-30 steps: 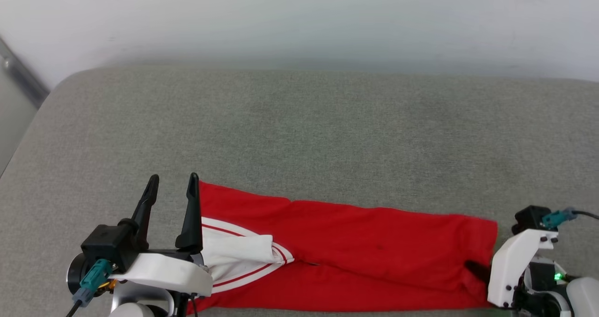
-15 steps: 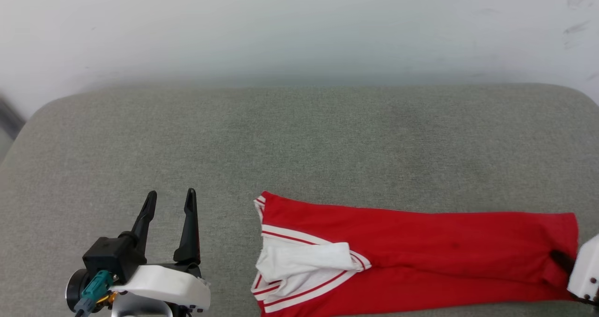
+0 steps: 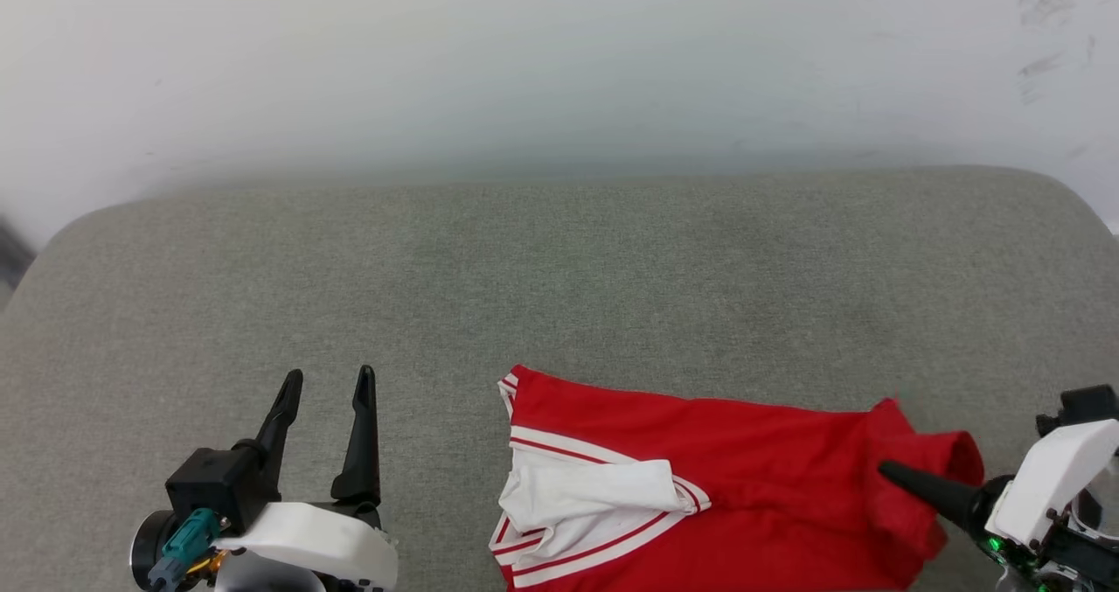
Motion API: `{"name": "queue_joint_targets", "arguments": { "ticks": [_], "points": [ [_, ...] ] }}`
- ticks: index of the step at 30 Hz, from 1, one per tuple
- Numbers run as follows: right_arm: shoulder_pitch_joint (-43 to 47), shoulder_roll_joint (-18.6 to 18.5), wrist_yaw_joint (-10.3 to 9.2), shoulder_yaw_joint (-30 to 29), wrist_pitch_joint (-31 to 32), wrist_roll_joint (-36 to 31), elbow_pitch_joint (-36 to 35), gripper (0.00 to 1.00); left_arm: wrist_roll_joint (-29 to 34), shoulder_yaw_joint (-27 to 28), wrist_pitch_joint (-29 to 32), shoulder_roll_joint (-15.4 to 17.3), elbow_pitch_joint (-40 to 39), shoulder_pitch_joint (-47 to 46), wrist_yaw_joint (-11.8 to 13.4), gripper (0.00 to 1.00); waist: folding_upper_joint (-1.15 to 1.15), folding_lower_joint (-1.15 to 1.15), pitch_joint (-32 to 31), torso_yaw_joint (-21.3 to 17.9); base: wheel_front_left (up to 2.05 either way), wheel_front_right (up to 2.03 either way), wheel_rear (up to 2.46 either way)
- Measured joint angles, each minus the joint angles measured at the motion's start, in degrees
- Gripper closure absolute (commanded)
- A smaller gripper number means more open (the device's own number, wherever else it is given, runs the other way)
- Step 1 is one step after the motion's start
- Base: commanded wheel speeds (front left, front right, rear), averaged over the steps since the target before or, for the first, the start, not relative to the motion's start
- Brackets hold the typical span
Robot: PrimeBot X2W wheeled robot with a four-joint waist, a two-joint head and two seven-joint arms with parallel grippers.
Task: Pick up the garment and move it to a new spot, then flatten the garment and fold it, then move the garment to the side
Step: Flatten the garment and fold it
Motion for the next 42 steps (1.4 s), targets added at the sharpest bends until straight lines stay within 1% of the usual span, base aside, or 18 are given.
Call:
{"name": "queue_joint_targets", "arguments": {
  "ticks": [3,5,8,11,15,18,19,20,21,26,30,32,34,35,37,39,42],
  "points": [
    [-0.79,0.56,0.0,1.52,1.86,6.17,1.38,1.0,0.07,-0.34,0.34,0.15,-0.19,-0.25,-0.08,0.0,0.0,0.0,0.1,0.67,0.0,0.0,0.0],
    [-1.41,0.55,0.0,5.02,1.44,10.07,3.42,1.0,0.08,-0.55,0.64,0.15,-0.27,-0.68,-0.23,0.0,0.0,0.0,0.25,1.31,0.0,0.0,0.0],
    [-1.93,0.78,0.0,12.12,-1.35,16.19,6.88,1.0,0.16,-0.89,0.86,0.1,-0.32,-1.2,-0.33,0.0,0.0,0.0,0.69,2.52,0.0,0.0,0.0],
    [-3.08,0.76,0.0,19.73,-5.15,20.73,9.36,1.0,0.24,-1.43,1.09,-0.21,-0.2,-2.15,-0.55,0.0,0.0,0.0,1.53,3.87,0.0,0.0,0.0],
    [-5.44,0.8,-0.01,29.27,-10.2,25.55,11.21,1.0,0.23,-1.77,1.1,-0.78,0.33,-3.07,-0.86,0.0,0.0,0.0,2.88,5.69,0.0,0.0,0.0],
    [-7.26,0.83,-0.01,34.81,-13.28,27.3,12.47,1.0,0.22,-1.81,0.8,-1.05,0.71,-3.63,-1.01,0.0,0.0,0.0,3.85,6.98,0.0,0.0,0.0],
    [-7.82,0.85,0.0,36.07,-14.73,27.42,12.76,0.91,0.21,-1.83,0.77,-1.09,0.9,-3.77,-1.07,0.0,0.0,0.0,4.16,7.37,0.0,0.0,0.0],
    [-8.54,0.86,0.0,37.09,-15.97,27.41,13.32,0.19,0.19,-1.77,0.63,-1.12,1.04,-3.94,-1.09,0.0,0.0,0.0,4.42,7.73,0.0,0.0,0.0],
    [-9.21,0.86,0.0,38.23,-16.6,27.22,14.04,0.0,0.11,-1.71,0.59,-1.12,1.23,-4.13,-1.09,0.0,0.0,0.0,4.65,8.03,0.0,0.0,0.0],
    [-10.9,0.71,-0.01,41.57,-19.35,24.52,14.97,0.0,0.01,-1.58,0.12,-1.2,1.67,-4.22,-1.08,0.0,0.0,0.01,5.01,8.5,0.0,0.0,0.0],
    [-12.05,-0.65,-0.01,44.52,-22.17,21.36,11.47,0.0,-0.1,-1.3,-0.16,-1.15,1.82,-4.08,-1.0,0.0,0.0,0.0,4.72,7.67,0.0,0.0,0.0],
    [-13.04,-2.52,0.0,46.41,-24.2,18.16,9.35,0.0,-0.1,-1.3,-0.22,-1.13,1.85,-4.07,-1.0,0.0,0.0,0.01,4.59,7.03,0.0,0.0,0.0],
    [-14.12,-4.95,0.0,47.71,-28.02,13.23,7.8,0.0,-0.11,-1.3,-0.37,-1.12,1.88,-4.07,-1.0,0.0,0.0,0.0,4.43,6.37,0.0,0.0,0.0],
    [-15.23,-8.45,0.0,48.64,-34.15,3.55,7.56,0.0,-0.37,-1.15,-0.42,-1.12,1.96,-4.04,-0.94,0.0,0.0,0.01,4.16,5.34,0.0,0.0,0.0],
    [-15.43,-10.36,0.0,47.68,-37.64,-2.33,8.32,0.0,-0.38,-0.96,-0.48,-1.11,2.1,-3.8,-0.74,0.0,0.0,0.01,3.92,4.64,0.0,0.0,0.0],
    [-15.32,-11.84,0.0,45.54,-40.65,-8.04,8.9,0.0,-0.46,-0.83,-0.67,-1.13,2.22,-3.48,-0.48,0.0,0.0,0.01,3.68,3.98,0.0,0.0,0.0],
    [-13.99,-13.52,0.0,40.4,-45.13,-15.23,8.71,0.0,-0.54,-0.51,-0.98,-1.09,2.45,-3.1,-0.4,0.0,0.0,0.0,3.36,3.0,0.0,0.0,0.0]
  ]
}}
